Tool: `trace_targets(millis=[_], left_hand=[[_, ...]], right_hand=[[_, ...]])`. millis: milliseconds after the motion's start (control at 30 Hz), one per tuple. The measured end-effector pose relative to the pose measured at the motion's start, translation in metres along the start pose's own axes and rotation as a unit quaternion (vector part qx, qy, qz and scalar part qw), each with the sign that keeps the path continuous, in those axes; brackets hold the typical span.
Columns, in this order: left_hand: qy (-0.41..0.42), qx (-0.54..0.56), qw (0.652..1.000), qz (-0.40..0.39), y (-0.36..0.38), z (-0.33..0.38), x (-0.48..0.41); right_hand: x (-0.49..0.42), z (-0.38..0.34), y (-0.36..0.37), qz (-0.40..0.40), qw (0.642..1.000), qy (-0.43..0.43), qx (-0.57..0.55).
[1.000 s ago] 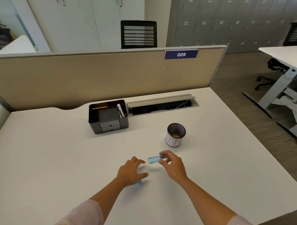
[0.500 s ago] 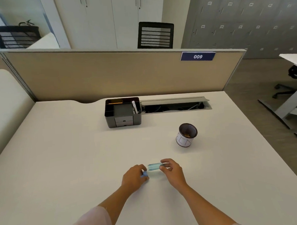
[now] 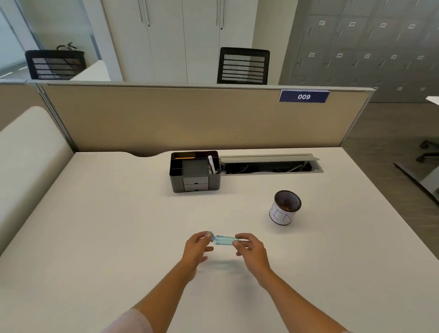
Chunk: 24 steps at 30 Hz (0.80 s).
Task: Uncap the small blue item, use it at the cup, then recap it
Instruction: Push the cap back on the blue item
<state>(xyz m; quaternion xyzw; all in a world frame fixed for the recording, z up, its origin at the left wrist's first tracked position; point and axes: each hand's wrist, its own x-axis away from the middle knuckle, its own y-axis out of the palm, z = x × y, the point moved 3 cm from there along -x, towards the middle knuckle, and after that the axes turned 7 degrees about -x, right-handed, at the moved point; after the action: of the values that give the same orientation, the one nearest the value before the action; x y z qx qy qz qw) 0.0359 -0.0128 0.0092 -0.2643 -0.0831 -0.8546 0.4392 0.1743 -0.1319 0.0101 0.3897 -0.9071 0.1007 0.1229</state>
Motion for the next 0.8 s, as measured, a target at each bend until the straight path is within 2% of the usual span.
trace_targets(millis=[333,600,800], left_hand=[[0.023,0.010,1.000,-0.012,-0.008,0.009,0.017],[0.003,-0.022,1.000,-0.010,-0.026,0.015,0.018],[0.005,-0.028,0.999,0.022,-0.031,0.019,0.017]], right_hand=[[0.005,-0.012,0.017,0.006,0.999,-0.032,-0.008],[0.010,-0.032,0.020,-0.008,0.990,-0.130,0.062],[0.012,-0.046,0.022,-0.021,0.974,-0.184,0.129]])
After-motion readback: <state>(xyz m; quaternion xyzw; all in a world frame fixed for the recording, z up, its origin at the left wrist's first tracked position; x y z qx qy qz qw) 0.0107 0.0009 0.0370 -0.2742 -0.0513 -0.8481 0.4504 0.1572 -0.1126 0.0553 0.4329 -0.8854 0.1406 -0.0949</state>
